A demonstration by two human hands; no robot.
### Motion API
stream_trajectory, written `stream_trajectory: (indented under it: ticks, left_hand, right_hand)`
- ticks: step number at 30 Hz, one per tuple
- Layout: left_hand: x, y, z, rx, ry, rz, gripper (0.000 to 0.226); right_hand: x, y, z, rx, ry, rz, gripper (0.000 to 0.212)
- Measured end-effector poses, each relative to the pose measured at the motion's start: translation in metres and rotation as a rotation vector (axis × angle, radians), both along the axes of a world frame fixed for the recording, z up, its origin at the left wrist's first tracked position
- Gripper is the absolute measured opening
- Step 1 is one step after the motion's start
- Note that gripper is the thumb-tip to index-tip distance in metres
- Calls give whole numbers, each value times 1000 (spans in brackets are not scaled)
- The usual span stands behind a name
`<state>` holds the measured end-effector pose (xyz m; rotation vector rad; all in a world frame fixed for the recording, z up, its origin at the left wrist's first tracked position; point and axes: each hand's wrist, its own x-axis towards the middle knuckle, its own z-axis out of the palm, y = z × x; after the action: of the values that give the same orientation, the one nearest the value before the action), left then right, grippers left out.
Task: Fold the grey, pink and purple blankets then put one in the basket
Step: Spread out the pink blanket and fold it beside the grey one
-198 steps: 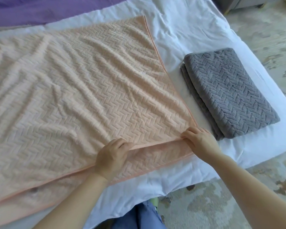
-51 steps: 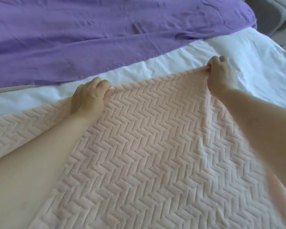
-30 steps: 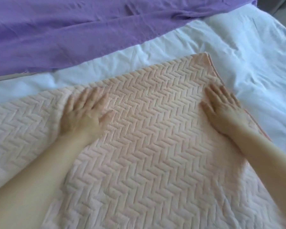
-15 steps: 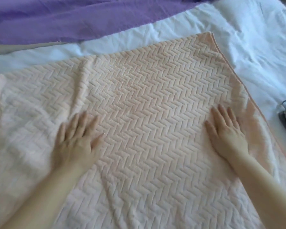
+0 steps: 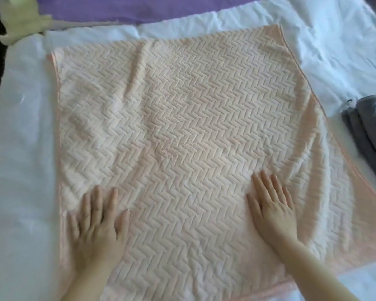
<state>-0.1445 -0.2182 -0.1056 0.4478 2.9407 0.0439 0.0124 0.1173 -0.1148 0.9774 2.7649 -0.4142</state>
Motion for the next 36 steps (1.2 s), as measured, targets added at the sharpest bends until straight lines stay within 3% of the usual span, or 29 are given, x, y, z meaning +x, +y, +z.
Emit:
stream_trajectory:
  ticks: [10,14,17,20,24,26,29,33,36]
  left_hand:
    - [110,-44,16,187,-32,373,71]
    - [141,-47,17,302,33,516,62]
    - [154,-45,17,487,24,640,59]
    - [163,-40,23,706,36,918,46]
    - [169,-19,48,872,176,1152,41]
    - [168,11,68,925,310,1040,37]
    - [168,83,92,947,405,706,25]
    - [183,202,108,980,331,306,21]
    - [201,285,107,951,220,21,5]
  right_hand:
    - [82,-39,8,36,-63,-59,61]
    - [92,-41,6,28,-50,-30,63]
    - [95,-35,5,32,-53,6,63]
    - [105,-16,10,9,-74,134,59]
    - [127,41,21,69,-41,143,54]
    - [144,78,25,50,-34,24,55]
    - [174,117,28,15,-38,-40,57]
    - [193,141,29,-88,129,6,45]
    - [192,157,34,-248,360,-214,33]
